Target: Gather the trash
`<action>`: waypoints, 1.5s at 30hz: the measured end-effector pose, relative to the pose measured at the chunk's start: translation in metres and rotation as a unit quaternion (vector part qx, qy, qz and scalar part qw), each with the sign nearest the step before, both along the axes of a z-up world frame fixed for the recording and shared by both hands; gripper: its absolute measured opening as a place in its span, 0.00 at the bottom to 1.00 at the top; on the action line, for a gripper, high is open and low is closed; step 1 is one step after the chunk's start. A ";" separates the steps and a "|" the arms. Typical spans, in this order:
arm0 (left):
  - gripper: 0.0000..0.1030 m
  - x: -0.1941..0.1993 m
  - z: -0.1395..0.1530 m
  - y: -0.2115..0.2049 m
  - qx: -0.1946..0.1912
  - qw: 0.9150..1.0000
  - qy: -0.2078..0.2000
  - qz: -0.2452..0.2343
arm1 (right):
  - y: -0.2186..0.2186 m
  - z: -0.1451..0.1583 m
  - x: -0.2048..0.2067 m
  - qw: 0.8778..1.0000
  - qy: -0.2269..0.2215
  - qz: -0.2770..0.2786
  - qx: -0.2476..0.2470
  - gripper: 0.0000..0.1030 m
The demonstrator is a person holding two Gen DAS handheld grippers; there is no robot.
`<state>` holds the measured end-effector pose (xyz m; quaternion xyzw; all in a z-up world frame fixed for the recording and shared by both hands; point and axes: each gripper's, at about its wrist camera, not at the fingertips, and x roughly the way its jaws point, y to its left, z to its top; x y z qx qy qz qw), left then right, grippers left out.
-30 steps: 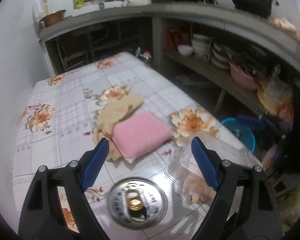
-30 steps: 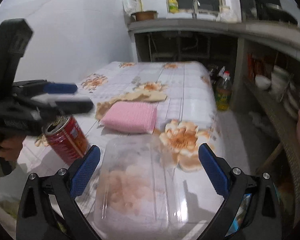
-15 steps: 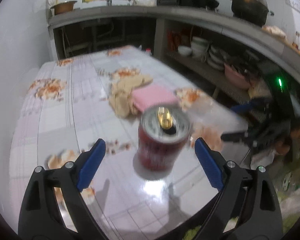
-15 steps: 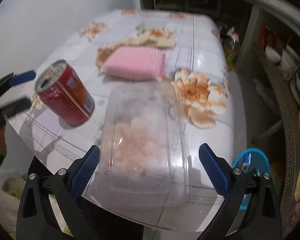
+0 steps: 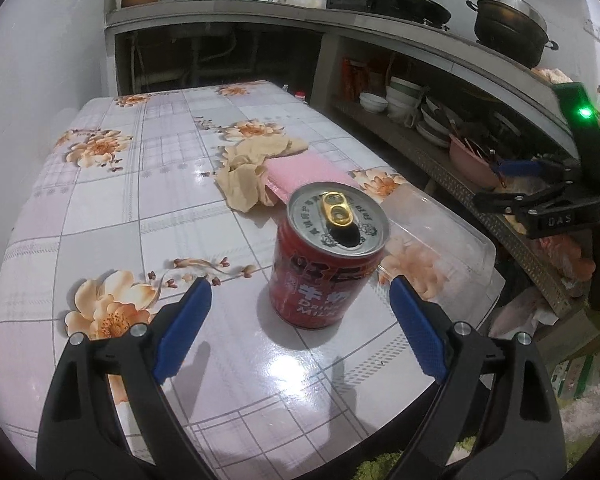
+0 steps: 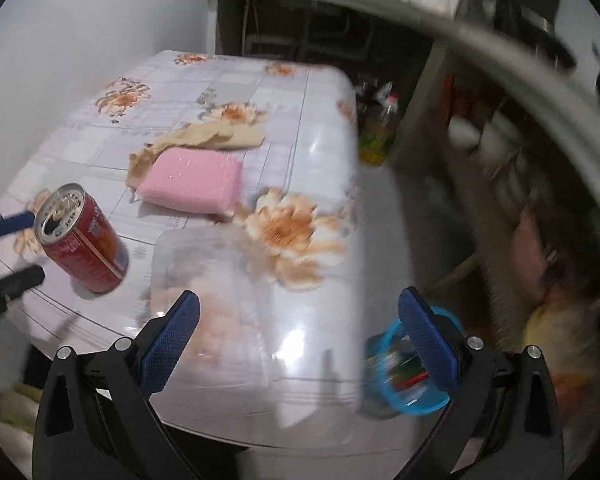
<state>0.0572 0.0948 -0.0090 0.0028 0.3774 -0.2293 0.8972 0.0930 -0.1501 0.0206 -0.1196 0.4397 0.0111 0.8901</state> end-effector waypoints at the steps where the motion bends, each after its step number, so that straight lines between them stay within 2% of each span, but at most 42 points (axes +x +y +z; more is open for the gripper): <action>1: 0.84 0.001 0.000 0.001 -0.003 1.000 0.001 0.001 | 0.002 0.007 -0.004 1.000 -0.020 0.003 -0.011 0.94; 3: 0.84 0.001 -0.001 0.003 -0.007 1.000 0.002 0.004 | 0.006 0.021 -0.015 0.996 -0.079 0.023 -0.031 0.94; 4: 0.84 0.001 -0.001 0.003 -0.009 1.000 0.002 0.005 | 0.010 0.025 -0.024 0.992 -0.108 0.051 -0.034 0.94; 5: 0.84 0.001 -0.002 0.003 -0.009 1.000 0.003 0.006 | 0.012 0.024 -0.026 0.990 -0.112 0.083 -0.033 0.94; 6: 0.84 0.001 -0.002 0.003 -0.009 1.000 0.003 0.006 | 0.016 0.014 -0.024 0.988 -0.088 0.118 -0.041 0.94; 8: 0.84 0.001 -0.002 0.003 -0.011 1.000 0.003 0.006 | 0.019 -0.006 -0.014 0.990 -0.026 0.120 -0.068 0.94; 9: 0.84 0.002 -0.002 0.003 -0.010 1.000 0.002 0.006 | 0.020 -0.008 -0.012 0.991 -0.019 0.119 -0.065 0.94; 14: 0.84 0.001 -0.002 0.002 -0.009 1.000 0.001 0.005 | 0.023 -0.018 -0.004 0.994 0.017 0.110 0.017 0.94; 19: 0.84 -0.001 -0.003 -0.005 0.003 1.000 -0.008 -0.006 | 0.026 -0.037 0.004 0.990 0.056 0.107 0.066 0.93; 23: 0.84 -0.002 -0.005 -0.013 0.018 1.000 -0.017 -0.015 | 0.030 -0.052 0.010 0.988 0.087 0.107 0.070 0.79; 31: 0.84 0.001 -0.006 -0.021 0.020 0.999 -0.018 -0.021 | 0.026 -0.052 0.020 0.984 0.108 0.099 0.099 0.77; 36: 0.84 0.003 -0.006 -0.023 0.022 0.999 -0.020 -0.024 | 0.011 -0.047 0.030 0.974 0.126 0.084 0.167 0.78; 39: 0.84 0.003 -0.006 -0.023 0.022 0.999 -0.019 -0.024 | 0.001 -0.050 0.037 0.965 0.153 0.074 0.202 0.79; 45: 0.84 0.004 -0.007 -0.022 0.019 0.999 -0.016 -0.020 | 0.007 -0.051 0.038 0.974 0.155 0.071 0.152 0.79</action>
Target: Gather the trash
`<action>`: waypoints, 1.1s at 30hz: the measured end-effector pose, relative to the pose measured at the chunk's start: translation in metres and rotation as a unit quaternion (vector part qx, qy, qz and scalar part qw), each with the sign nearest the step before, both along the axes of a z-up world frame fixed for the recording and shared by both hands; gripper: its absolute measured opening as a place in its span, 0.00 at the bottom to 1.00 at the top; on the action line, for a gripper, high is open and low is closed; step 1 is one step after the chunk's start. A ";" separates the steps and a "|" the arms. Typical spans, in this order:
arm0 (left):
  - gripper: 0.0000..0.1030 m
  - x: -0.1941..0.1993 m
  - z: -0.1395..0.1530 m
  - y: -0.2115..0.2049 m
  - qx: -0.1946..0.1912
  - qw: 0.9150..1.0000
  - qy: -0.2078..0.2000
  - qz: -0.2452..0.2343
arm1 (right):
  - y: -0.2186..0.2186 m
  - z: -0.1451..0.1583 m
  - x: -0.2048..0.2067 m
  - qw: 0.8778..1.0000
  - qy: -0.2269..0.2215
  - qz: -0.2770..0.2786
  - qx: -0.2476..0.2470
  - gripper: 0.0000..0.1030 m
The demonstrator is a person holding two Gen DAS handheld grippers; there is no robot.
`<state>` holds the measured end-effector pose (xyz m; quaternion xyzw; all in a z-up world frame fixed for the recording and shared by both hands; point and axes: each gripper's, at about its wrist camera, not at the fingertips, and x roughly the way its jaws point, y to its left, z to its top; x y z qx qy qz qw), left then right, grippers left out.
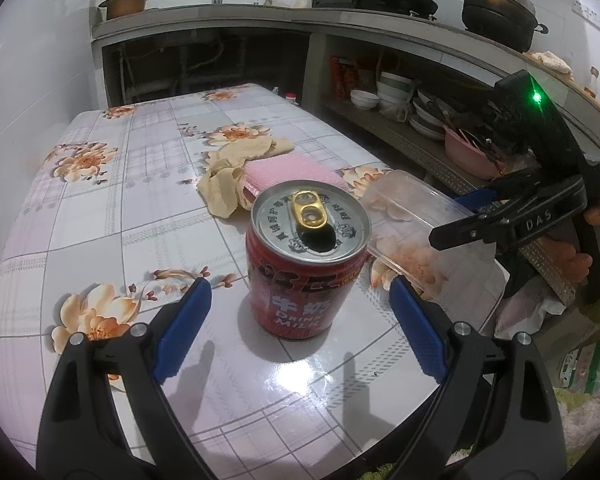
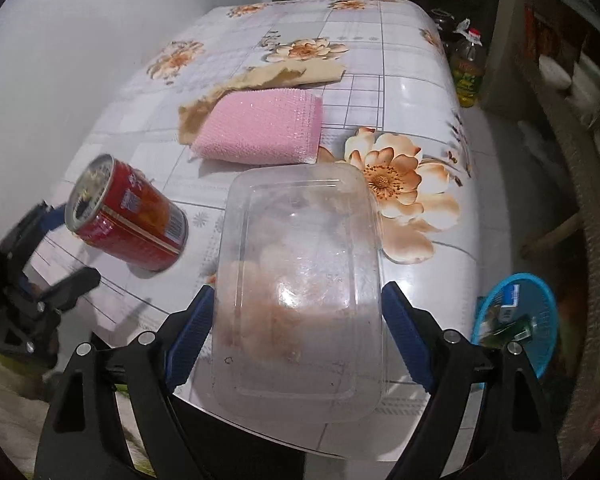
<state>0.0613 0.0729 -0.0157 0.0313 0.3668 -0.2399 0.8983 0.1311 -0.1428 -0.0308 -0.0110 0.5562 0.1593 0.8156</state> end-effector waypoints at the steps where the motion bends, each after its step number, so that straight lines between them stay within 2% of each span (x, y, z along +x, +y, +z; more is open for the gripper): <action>1: 0.84 0.000 0.000 0.001 -0.001 1.000 0.000 0.001 | 0.002 0.000 -0.001 1.000 0.001 0.003 0.001 0.79; 9: 0.84 0.008 -0.004 0.003 -0.007 1.000 -0.003 0.018 | 0.012 -0.003 -0.004 0.999 -0.010 0.013 -0.044 0.79; 19: 0.84 0.010 -0.010 -0.011 0.015 0.999 -0.036 0.014 | 0.009 -0.003 -0.005 0.999 -0.016 0.002 -0.028 0.79; 21: 0.79 0.012 -0.011 -0.013 0.015 0.999 -0.036 0.014 | 0.009 -0.003 -0.005 1.000 -0.017 0.000 -0.023 0.78; 25: 0.62 0.016 -0.014 -0.016 0.010 0.999 -0.028 0.015 | 0.005 -0.003 -0.006 1.000 -0.021 -0.006 -0.007 0.78; 33: 0.61 0.015 -0.008 -0.022 0.009 1.000 -0.021 0.018 | -0.018 0.001 -0.014 0.996 -0.030 -0.042 0.076 0.76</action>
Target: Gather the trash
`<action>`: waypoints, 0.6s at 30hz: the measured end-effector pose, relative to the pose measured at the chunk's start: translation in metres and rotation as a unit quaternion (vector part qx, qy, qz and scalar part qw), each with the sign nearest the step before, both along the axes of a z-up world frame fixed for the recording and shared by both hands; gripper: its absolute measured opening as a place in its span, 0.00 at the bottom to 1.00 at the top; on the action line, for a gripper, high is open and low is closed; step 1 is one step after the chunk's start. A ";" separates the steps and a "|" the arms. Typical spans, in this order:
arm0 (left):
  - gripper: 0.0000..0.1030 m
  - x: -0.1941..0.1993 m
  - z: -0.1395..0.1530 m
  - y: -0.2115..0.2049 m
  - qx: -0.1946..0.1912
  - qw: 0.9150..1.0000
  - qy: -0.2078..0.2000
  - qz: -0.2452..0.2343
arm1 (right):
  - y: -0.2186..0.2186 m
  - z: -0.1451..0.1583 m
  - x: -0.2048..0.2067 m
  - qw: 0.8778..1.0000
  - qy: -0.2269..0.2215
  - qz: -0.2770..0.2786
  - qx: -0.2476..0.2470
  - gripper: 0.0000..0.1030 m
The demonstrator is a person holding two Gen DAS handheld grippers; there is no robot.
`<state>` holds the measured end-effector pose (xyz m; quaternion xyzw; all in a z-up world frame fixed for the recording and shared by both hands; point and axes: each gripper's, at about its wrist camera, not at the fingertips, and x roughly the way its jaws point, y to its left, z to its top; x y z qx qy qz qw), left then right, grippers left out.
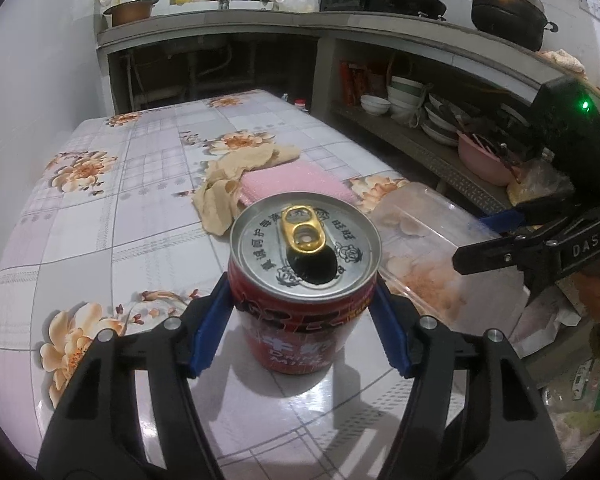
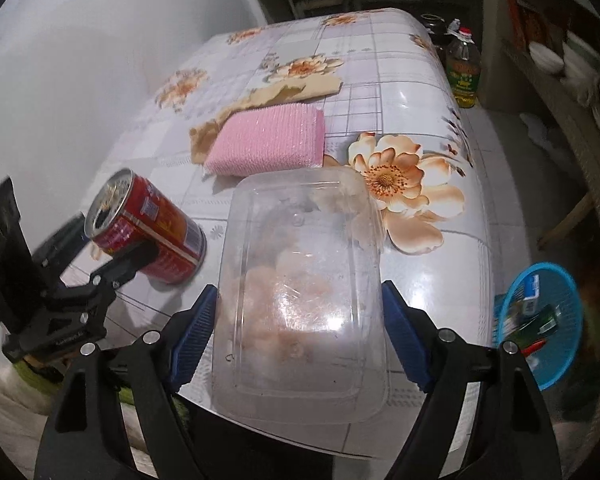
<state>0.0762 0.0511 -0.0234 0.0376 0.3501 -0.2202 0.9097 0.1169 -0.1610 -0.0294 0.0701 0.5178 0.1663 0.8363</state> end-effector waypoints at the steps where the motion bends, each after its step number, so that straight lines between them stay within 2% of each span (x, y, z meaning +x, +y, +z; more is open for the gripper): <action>1: 0.61 -0.002 0.003 -0.002 -0.002 1.000 -0.003 -0.005 | -0.003 0.001 -0.003 1.000 -0.004 -0.007 0.011 0.76; 6: 0.61 -0.002 0.016 -0.023 -0.001 0.999 -0.003 -0.032 | -0.027 0.005 -0.020 0.996 -0.031 -0.047 0.069 0.75; 11: 0.61 0.003 0.036 -0.069 -0.007 0.997 -0.005 -0.082 | -0.082 0.017 -0.047 0.984 -0.071 -0.117 0.117 0.75; 16: 0.61 0.016 0.058 -0.152 -0.015 0.986 -0.004 -0.167 | -0.164 0.026 -0.083 0.959 -0.111 -0.225 0.130 0.75; 18: 0.61 0.023 0.061 -0.191 -0.012 0.980 0.002 -0.200 | -0.206 0.019 -0.102 0.941 -0.115 -0.288 0.137 0.75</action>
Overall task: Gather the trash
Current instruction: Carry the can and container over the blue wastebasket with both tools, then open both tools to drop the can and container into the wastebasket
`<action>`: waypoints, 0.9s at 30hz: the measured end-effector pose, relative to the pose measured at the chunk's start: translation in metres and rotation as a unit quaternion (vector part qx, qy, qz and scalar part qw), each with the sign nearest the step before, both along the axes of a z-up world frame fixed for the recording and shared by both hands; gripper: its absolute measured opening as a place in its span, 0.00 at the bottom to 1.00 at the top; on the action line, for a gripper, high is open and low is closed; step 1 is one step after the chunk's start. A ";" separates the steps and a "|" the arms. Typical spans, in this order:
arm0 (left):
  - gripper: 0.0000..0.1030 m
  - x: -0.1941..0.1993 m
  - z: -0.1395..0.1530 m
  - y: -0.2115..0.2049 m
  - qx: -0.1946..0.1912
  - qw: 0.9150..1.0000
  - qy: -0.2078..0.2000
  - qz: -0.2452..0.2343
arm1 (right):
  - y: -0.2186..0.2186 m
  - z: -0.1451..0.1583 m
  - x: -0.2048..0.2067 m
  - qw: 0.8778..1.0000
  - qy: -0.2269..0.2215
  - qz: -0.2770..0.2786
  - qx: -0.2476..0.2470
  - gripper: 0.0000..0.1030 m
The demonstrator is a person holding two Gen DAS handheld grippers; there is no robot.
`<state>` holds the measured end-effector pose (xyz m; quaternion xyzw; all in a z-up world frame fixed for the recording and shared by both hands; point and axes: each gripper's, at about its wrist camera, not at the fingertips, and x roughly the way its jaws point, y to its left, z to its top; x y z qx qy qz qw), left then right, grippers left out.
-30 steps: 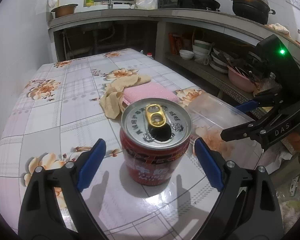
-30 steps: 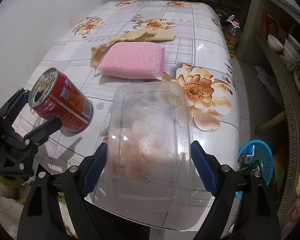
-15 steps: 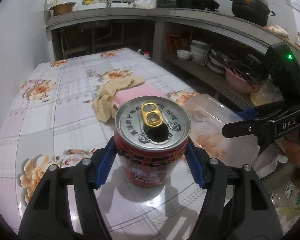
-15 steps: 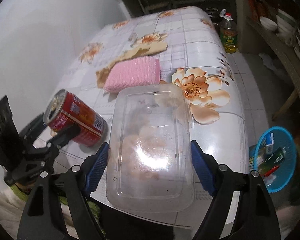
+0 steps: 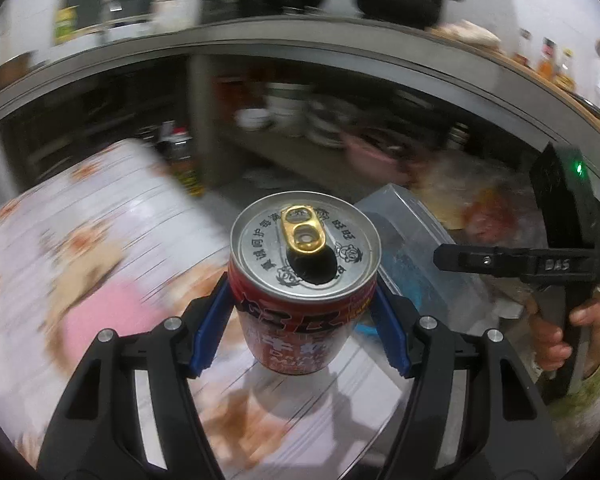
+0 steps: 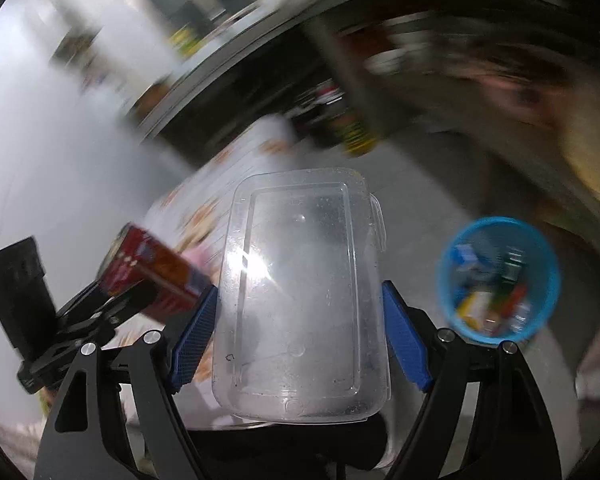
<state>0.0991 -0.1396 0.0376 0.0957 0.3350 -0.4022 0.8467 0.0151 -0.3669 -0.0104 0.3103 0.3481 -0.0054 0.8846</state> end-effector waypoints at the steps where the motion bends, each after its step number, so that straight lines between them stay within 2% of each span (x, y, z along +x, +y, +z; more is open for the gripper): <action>1: 0.61 0.004 0.000 -0.024 0.007 1.000 0.008 -0.022 | -0.013 -0.004 -0.005 1.000 0.002 -0.020 0.007 0.75; 2: 0.61 0.010 -0.002 -0.047 0.015 0.999 0.021 -0.039 | -0.037 -0.015 -0.016 0.998 0.008 -0.062 0.020 0.75; 3: 0.61 0.015 -0.006 -0.064 0.021 0.998 0.032 -0.047 | -0.049 -0.022 -0.021 0.996 0.013 -0.082 0.025 0.75; 4: 0.61 0.025 -0.015 -0.095 0.035 0.995 0.061 -0.064 | -0.071 -0.039 -0.029 0.991 0.026 -0.122 0.043 0.75; 6: 0.61 0.037 -0.033 -0.142 0.069 0.989 0.101 -0.080 | -0.093 -0.065 -0.036 0.983 0.040 -0.164 0.067 0.75; 11: 0.61 0.066 -0.110 -0.242 0.170 0.964 0.187 -0.087 | -0.138 -0.162 -0.036 0.949 0.085 -0.256 0.166 0.75; 14: 0.61 0.078 -0.153 -0.281 0.205 0.953 0.209 -0.084 | -0.152 -0.212 -0.024 0.925 0.094 -0.299 0.217 0.75; 16: 0.61 0.088 -0.178 -0.299 0.211 0.946 0.235 -0.069 | -0.157 -0.236 -0.015 0.910 0.089 -0.327 0.237 0.77; 18: 0.69 0.100 -0.205 -0.317 0.213 0.939 0.264 -0.054 | -0.165 -0.261 -0.006 0.896 0.083 -0.358 0.251 0.80; 19: 0.78 0.105 -0.219 -0.322 0.214 0.939 0.266 -0.036 | -0.170 -0.276 0.000 0.889 0.078 -0.371 0.256 0.83; 21: 0.79 0.113 -0.236 -0.328 0.209 0.941 0.268 -0.003 | -0.182 -0.309 0.010 0.879 0.090 -0.378 0.277 0.87; 22: 0.79 0.116 -0.245 -0.329 0.216 0.936 0.276 0.009 | -0.185 -0.325 0.012 0.869 0.112 -0.391 0.281 0.87; 24: 0.79 0.119 -0.252 -0.331 0.223 0.931 0.289 0.013 | -0.186 -0.338 0.010 0.866 0.107 -0.390 0.294 0.87; 25: 0.79 0.118 -0.251 -0.329 0.220 0.931 0.293 0.012 | -0.185 -0.341 0.007 0.863 0.108 -0.392 0.300 0.87; 27: 0.79 0.117 -0.242 -0.325 0.210 0.934 0.291 0.004 | -0.182 -0.338 0.002 0.867 0.103 -0.394 0.288 0.87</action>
